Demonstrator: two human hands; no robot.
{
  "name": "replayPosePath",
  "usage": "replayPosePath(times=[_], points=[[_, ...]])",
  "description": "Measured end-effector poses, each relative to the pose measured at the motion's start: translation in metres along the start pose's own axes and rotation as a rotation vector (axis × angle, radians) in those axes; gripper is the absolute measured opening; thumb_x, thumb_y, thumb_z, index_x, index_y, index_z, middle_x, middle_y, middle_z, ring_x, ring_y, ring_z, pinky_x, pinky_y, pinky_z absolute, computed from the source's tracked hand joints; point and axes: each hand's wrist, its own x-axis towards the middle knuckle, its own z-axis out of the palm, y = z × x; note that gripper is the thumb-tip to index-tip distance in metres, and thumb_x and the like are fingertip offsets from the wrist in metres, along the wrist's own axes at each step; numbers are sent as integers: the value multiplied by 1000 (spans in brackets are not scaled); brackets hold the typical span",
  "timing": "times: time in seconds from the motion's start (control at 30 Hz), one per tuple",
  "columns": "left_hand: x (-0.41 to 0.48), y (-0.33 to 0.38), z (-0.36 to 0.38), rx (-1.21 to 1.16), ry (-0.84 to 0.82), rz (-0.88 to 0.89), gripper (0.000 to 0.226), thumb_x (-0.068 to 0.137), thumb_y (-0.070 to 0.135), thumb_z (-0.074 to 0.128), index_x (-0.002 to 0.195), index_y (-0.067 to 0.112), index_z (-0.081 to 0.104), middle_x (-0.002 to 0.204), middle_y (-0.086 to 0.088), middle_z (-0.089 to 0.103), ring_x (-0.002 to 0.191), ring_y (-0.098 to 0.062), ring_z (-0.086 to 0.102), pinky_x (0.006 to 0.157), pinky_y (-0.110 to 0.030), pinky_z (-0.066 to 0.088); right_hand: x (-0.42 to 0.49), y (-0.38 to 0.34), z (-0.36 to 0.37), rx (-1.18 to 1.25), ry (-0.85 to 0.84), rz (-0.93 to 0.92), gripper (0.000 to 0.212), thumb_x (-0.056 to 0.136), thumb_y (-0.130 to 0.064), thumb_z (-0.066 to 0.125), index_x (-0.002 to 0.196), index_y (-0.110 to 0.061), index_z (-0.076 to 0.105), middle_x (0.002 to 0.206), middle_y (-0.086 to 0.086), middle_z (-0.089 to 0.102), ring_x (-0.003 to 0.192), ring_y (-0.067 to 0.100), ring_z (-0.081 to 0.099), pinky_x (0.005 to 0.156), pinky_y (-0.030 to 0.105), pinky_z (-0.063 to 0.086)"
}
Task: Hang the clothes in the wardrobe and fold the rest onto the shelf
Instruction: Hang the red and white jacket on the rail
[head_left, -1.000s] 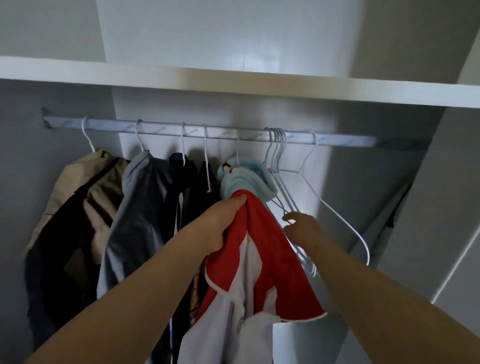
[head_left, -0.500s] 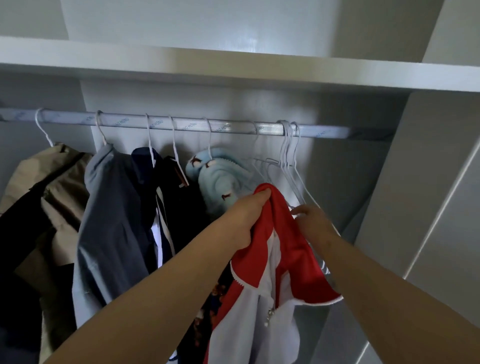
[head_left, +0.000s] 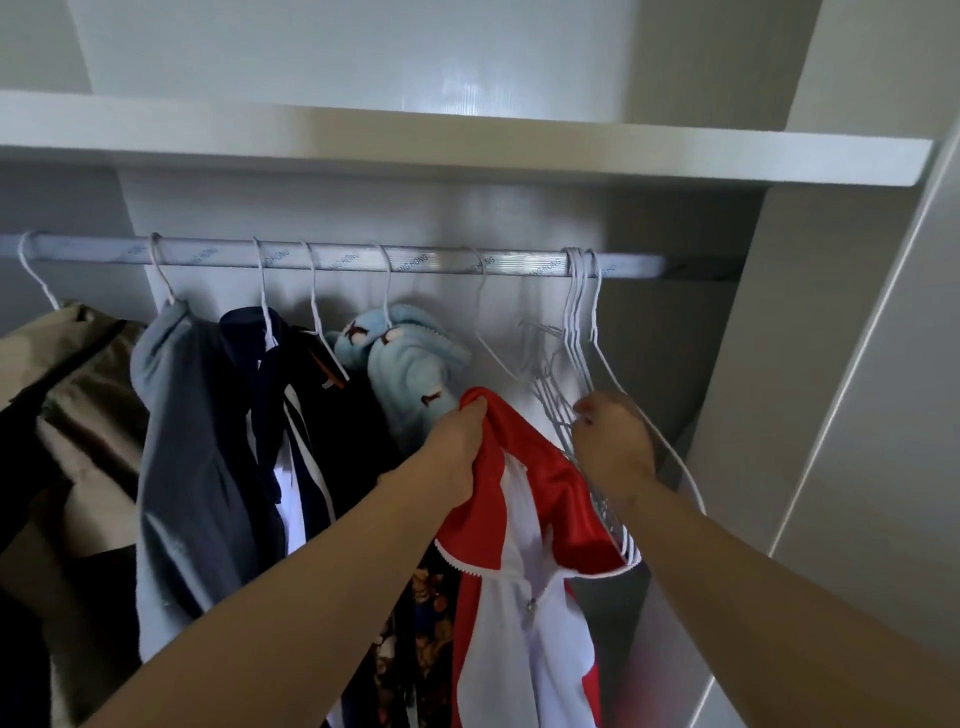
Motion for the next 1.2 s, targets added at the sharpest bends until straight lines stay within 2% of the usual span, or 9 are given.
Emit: replayPosePath(times=[0.13, 0.23, 0.33, 0.4, 0.47, 0.6, 0.73, 0.87, 1.2], points=[[-2, 6, -15, 44, 23, -8, 45, 96, 35, 48, 126, 2, 53, 122, -17, 59, 112, -29, 56, 80, -30, 43, 2, -22, 10, 114, 46, -189, 34, 82, 8, 46, 112, 2, 62, 121, 16, 58, 108, 31, 55, 92, 31, 41], [-5, 13, -30, 26, 4, -24, 43, 95, 35, 49, 125, 4, 54, 123, -16, 60, 107, -29, 59, 80, -31, 45, 3, -30, 26, 73, -168, -176, 44, 87, 5, 43, 130, -1, 47, 131, 17, 50, 119, 31, 48, 96, 29, 34], [-9, 18, -48, -1, 35, -32, 40, 94, 34, 52, 120, 3, 57, 114, -16, 63, 86, -27, 62, 70, -32, 48, 8, -24, 40, -108, -346, -20, 53, 90, -7, 43, 141, -15, 30, 129, 14, 52, 115, 31, 51, 102, 41, 38], [-9, 19, -58, -27, 48, -46, 41, 94, 34, 53, 120, 3, 57, 118, -17, 62, 90, -27, 61, 75, -34, 46, 10, -21, 45, -158, -338, 53, 41, 92, -13, 41, 132, -16, 39, 120, 12, 58, 109, 30, 55, 99, 40, 39], [-9, 18, -67, -55, 63, -39, 41, 94, 33, 53, 121, 3, 57, 117, -17, 62, 77, -24, 59, 75, -35, 46, 11, -23, 51, -34, -295, 52, 26, 95, -15, 40, 114, -8, 55, 113, 14, 62, 102, 31, 58, 85, 30, 42], [-9, 16, -79, -58, 87, -18, 42, 94, 33, 53, 123, 2, 56, 92, -12, 64, 71, -22, 57, 72, -34, 46, 12, -40, 59, 310, -188, 104, 23, 92, -12, 43, 80, -4, 61, 81, 13, 61, 73, 29, 56, 64, 31, 43], [-9, 16, -85, -44, 91, -12, 44, 93, 35, 54, 124, 3, 55, 108, -15, 63, 72, -22, 58, 63, -33, 47, 7, -47, 56, 532, -89, 116, 23, 94, -11, 40, 91, -3, 62, 75, 3, 54, 68, 17, 51, 59, 26, 39], [-9, 16, -92, -69, 74, -6, 44, 93, 35, 54, 123, 3, 56, 94, -11, 63, 71, -22, 58, 55, -30, 46, -9, -50, 56, 725, -156, 197, 20, 92, -15, 50, 73, -7, 51, 59, 3, 48, 38, 4, 43, 35, 15, 35], [-22, 14, -112, -24, 3, -37, 31, 91, 36, 56, 91, 6, 62, 75, -9, 63, 63, -20, 59, 47, -27, 46, -58, -50, 40, 770, -408, 482, 30, 85, -18, 66, 66, -9, 46, 36, -2, 51, 34, 13, 57, 40, 18, 44]])
